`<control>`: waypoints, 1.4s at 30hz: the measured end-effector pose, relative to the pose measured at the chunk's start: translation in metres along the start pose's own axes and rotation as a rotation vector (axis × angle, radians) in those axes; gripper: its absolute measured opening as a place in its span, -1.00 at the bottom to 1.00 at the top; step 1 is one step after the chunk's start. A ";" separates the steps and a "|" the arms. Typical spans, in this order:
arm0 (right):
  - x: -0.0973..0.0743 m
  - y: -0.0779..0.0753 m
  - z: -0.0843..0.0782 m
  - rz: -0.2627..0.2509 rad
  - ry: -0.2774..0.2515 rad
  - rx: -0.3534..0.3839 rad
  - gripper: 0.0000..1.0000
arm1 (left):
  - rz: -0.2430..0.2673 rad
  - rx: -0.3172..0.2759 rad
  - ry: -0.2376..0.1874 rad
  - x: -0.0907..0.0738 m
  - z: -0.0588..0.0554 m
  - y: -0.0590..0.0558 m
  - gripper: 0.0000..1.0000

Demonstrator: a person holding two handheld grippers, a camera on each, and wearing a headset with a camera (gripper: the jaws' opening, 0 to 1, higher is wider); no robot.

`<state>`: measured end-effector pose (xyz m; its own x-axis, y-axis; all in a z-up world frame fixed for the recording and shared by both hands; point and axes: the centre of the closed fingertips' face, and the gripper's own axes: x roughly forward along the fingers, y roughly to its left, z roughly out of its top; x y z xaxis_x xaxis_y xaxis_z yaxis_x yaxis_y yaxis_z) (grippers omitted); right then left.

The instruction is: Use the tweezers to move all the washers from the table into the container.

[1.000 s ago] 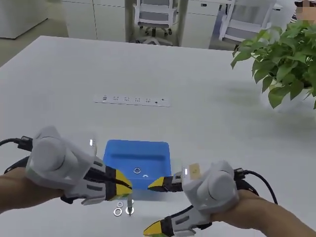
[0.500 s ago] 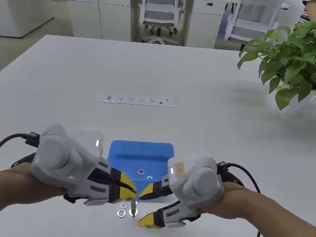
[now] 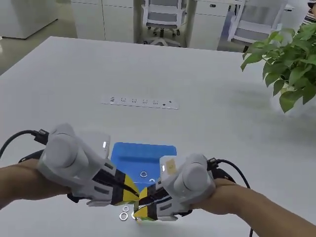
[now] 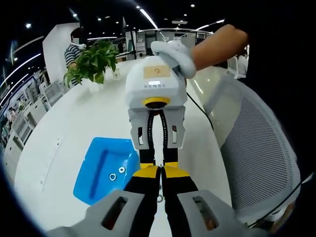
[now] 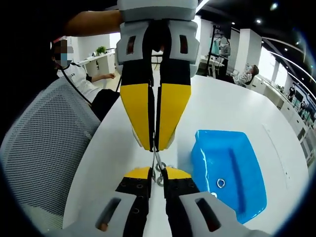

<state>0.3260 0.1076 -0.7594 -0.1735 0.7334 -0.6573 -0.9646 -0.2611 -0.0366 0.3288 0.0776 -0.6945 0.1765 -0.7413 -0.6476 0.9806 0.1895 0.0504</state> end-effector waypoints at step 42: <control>-0.025 -0.017 0.023 -0.030 -0.014 -0.045 -0.83 | 0.170 -0.165 -0.143 -0.026 -0.007 0.014 0.13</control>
<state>0.3419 0.1087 -0.7250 -0.1481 0.7499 -0.6448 -0.9595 -0.2670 -0.0901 0.3370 0.1040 -0.6824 0.3588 -0.7709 -0.5262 0.9108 0.4126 0.0166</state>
